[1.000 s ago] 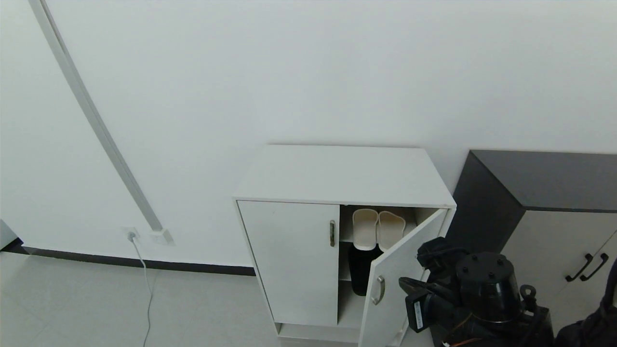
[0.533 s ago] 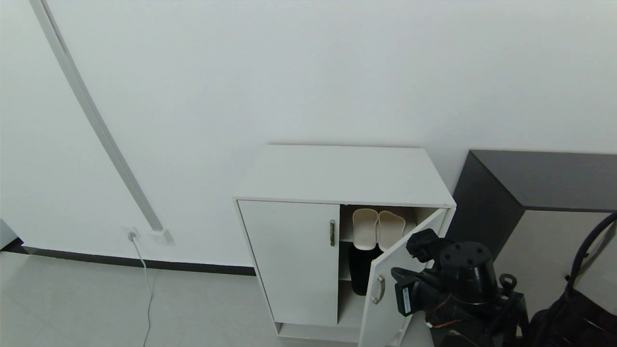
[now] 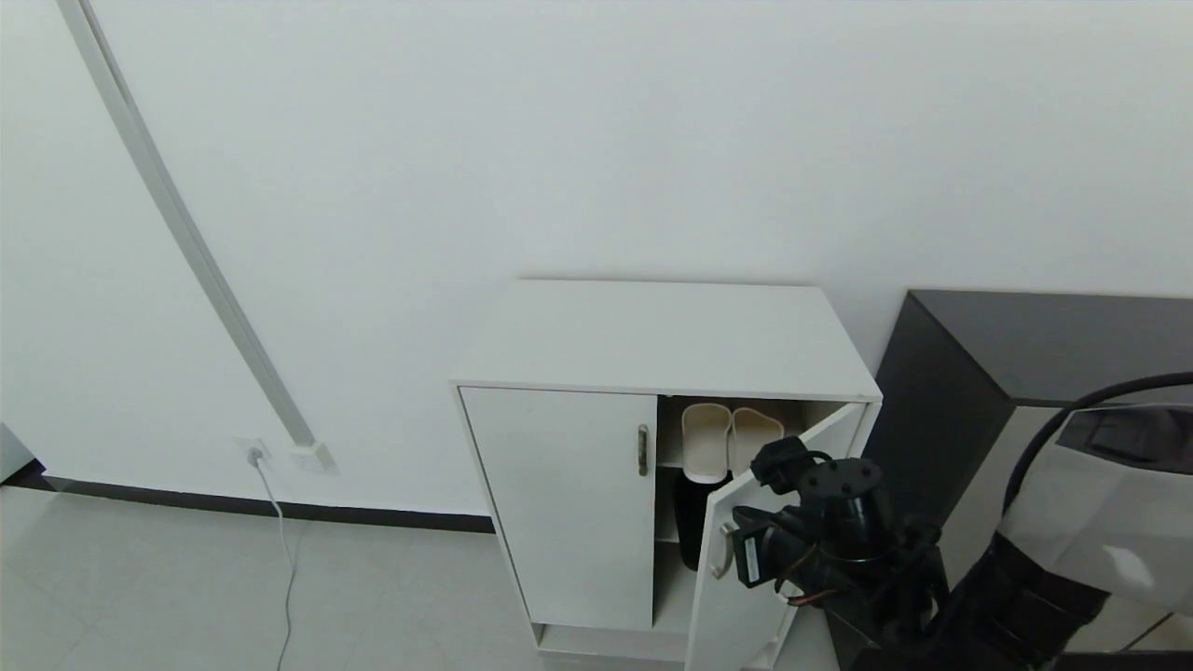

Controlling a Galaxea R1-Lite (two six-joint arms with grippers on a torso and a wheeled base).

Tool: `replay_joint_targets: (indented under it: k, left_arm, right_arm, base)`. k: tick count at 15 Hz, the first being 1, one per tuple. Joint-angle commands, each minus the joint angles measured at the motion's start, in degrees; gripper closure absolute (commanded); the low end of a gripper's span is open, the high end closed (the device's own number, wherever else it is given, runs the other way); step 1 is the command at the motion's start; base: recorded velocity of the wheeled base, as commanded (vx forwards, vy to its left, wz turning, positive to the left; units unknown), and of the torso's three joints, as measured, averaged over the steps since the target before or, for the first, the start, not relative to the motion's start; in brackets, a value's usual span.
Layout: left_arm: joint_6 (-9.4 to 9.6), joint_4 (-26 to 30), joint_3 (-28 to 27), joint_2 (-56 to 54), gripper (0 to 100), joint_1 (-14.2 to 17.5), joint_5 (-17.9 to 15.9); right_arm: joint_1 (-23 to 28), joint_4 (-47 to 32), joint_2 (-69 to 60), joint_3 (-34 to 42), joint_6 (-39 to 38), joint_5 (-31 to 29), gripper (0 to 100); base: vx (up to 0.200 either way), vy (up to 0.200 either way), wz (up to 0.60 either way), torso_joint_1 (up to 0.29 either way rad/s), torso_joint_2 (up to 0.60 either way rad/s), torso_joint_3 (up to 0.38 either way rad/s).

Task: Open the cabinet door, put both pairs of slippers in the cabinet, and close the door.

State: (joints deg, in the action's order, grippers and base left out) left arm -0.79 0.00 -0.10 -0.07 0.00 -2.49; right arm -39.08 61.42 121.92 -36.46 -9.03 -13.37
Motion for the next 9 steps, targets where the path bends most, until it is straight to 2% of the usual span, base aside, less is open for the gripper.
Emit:
replay_joint_targets:
  k: [1, 9]
  left_arm:
    - [0.0, 0.0, 0.0, 0.1, 100, 0.0, -0.1]
    - [0.0, 0.0, 0.0, 0.1, 100, 0.0, -0.1]
  right_arm:
    - [1.4, 0.0, 4.4, -2.7, 0.0, 0.1, 100]
    - [6.1, 0.0, 13.6, -14.6, 0.0, 1.2, 100]
  base:
    - [0.0, 0.0, 0.0, 0.0, 0.0, 0.0]
    - [0.0, 0.0, 0.0, 0.0, 0.0, 0.0]
